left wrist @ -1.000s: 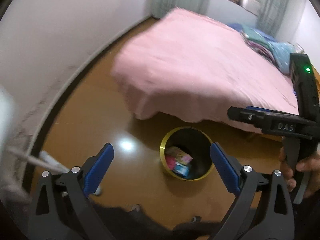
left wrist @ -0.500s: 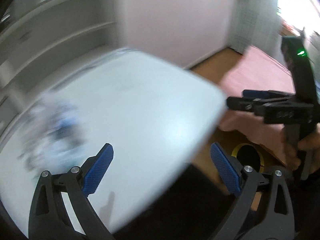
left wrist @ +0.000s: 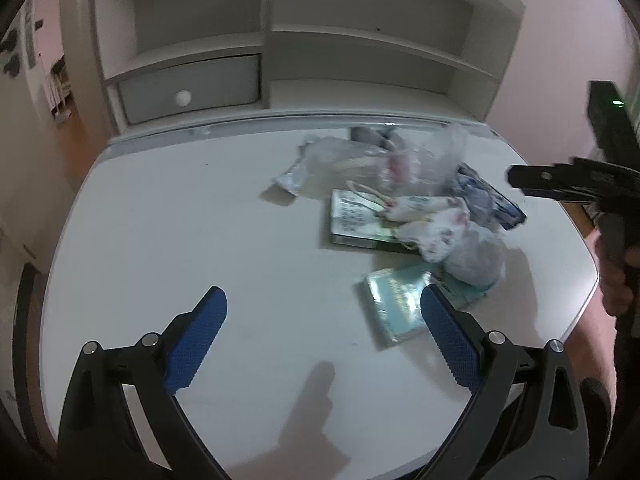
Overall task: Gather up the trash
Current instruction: 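Grasp the blue-printed plastic wrapper with the right tool while the left tool grasps a grey cloth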
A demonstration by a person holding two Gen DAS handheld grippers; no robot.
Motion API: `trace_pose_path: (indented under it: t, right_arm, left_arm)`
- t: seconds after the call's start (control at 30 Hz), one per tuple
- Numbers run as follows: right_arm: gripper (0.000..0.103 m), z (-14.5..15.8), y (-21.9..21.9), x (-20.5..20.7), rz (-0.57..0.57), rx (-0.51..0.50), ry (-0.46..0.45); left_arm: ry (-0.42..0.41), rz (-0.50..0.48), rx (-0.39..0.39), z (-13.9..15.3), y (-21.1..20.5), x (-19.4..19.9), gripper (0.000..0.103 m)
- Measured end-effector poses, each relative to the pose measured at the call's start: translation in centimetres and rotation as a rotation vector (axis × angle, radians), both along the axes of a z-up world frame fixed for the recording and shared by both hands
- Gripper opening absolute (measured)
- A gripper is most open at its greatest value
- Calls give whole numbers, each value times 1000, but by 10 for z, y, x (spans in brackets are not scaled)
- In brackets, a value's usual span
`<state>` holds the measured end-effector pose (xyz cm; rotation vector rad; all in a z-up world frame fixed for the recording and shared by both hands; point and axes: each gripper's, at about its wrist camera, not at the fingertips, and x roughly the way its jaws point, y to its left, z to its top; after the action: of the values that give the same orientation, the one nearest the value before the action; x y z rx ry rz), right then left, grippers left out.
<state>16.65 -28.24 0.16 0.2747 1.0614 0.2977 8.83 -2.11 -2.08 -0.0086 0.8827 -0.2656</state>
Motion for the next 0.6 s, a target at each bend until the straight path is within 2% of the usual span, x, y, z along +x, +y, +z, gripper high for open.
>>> trace_pose_path:
  t: [0.17, 0.23, 0.27, 0.3, 0.33, 0.37, 0.5, 0.6]
  right_arm:
    - [73, -22, 11, 29, 9, 23, 83]
    - [65, -29, 12, 35, 11, 36, 105]
    - [59, -31, 13, 38, 20, 49, 116]
    - [45, -33, 13, 39, 28, 64, 121]
    - [27, -31, 12, 38, 26, 79, 114]
    - [23, -27, 10, 38, 17, 86, 100]
    - [21, -3, -9, 23, -14, 121, 15]
    - [21, 8, -25, 13, -32, 137, -14]
  left_arm:
    - [-11, -3, -11, -7, 14, 23, 95]
    - [-18, -24, 4, -5, 11, 33, 95]
    - [-19, -37, 17, -6, 7, 42, 95]
    - [-20, -44, 27, -6, 5, 48, 95]
    - [-26, -56, 43, -4, -1, 60, 95]
    - [-29, -57, 52, -2, -4, 68, 95]
    - [-50, -94, 55, 14, -24, 106, 95]
    - [-48, -134, 66, 22, -50, 147, 95]
